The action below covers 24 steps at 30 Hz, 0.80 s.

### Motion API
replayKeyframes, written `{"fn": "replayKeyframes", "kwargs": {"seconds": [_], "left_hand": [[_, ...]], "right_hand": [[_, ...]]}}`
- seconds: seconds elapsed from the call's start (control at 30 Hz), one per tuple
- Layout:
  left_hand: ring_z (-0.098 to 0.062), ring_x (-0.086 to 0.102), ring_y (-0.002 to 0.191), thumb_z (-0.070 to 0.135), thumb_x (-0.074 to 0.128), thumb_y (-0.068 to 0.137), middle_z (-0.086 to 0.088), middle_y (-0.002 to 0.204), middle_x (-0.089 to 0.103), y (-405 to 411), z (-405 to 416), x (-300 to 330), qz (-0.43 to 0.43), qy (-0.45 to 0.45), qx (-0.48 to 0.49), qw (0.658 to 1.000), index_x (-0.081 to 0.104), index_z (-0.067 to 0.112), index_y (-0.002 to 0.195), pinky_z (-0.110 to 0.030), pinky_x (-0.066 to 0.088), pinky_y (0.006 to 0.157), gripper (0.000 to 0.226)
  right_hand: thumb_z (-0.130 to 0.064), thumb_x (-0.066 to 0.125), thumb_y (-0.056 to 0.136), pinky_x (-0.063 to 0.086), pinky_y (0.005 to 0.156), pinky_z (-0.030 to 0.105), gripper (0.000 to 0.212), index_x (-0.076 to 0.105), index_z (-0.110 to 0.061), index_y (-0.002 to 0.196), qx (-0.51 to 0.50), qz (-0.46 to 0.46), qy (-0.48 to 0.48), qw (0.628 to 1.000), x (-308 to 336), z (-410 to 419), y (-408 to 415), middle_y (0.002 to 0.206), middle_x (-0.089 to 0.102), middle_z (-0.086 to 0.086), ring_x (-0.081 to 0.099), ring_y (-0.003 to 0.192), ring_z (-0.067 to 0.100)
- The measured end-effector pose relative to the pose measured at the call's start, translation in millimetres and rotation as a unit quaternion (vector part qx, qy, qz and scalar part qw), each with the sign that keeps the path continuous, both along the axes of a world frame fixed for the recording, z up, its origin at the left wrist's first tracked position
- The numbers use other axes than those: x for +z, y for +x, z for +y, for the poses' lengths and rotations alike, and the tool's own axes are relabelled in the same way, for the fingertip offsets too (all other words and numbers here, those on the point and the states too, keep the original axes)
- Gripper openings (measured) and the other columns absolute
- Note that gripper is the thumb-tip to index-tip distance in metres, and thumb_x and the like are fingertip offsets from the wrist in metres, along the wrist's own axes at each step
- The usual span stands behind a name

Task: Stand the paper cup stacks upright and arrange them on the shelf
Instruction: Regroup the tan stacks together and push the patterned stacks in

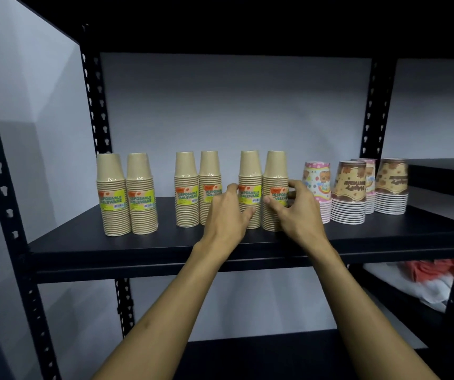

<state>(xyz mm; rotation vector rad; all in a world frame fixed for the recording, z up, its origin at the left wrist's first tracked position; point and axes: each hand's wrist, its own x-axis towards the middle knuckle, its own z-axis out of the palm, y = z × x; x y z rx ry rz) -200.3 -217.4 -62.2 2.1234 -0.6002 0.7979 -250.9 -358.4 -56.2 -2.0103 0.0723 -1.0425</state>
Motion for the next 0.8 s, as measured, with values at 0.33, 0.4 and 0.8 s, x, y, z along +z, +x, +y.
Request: {"fn": "replayKeyframes", "kwargs": {"seconds": [0.33, 0.4, 0.8], "left_hand": [[-0.022, 0.069, 0.1, 0.031, 0.075, 0.085, -0.007, 0.112, 0.072, -2, -35, 1, 0.005, 0.008, -0.013, 1.0, 0.053, 0.011, 0.129, -0.034, 0.057, 0.082, 0.053], [-0.024, 0.068, 0.101, 0.038, 0.073, 0.086, -0.009, 0.113, 0.07, -4, -30, 3, 0.004, 0.014, 0.004, 1.0, 0.054, 0.008, 0.129, -0.034, 0.055, 0.08, 0.056], [-0.022, 0.049, 0.123, 0.027, 0.068, 0.09, -0.01, 0.136, 0.048, -13, 78, 24, -0.151, 0.011, 0.085, 0.985, 0.044, 0.007, 0.139, -0.025, 0.039, 0.099, 0.058]], "right_hand": [[-0.026, 0.073, 0.088, 0.043, 0.081, 0.021, 0.054, 0.049, -0.009, 0.134, -0.016, -0.004, -0.004, 1.0, -1, -25, -7, 0.118, 0.066, 0.003, 0.056, 0.096, 0.008], [-0.028, 0.073, 0.088, 0.045, 0.083, 0.023, 0.056, 0.047, -0.009, 0.135, -0.022, -0.002, -0.002, 1.0, -4, -25, -6, 0.122, 0.065, 0.007, 0.058, 0.102, 0.011], [-0.026, 0.064, 0.094, 0.047, 0.097, 0.032, 0.046, 0.05, -0.007, 0.134, 0.005, -0.17, -0.076, 0.983, 3, 83, -4, 0.125, 0.056, 0.008, 0.055, 0.115, 0.019]]}}
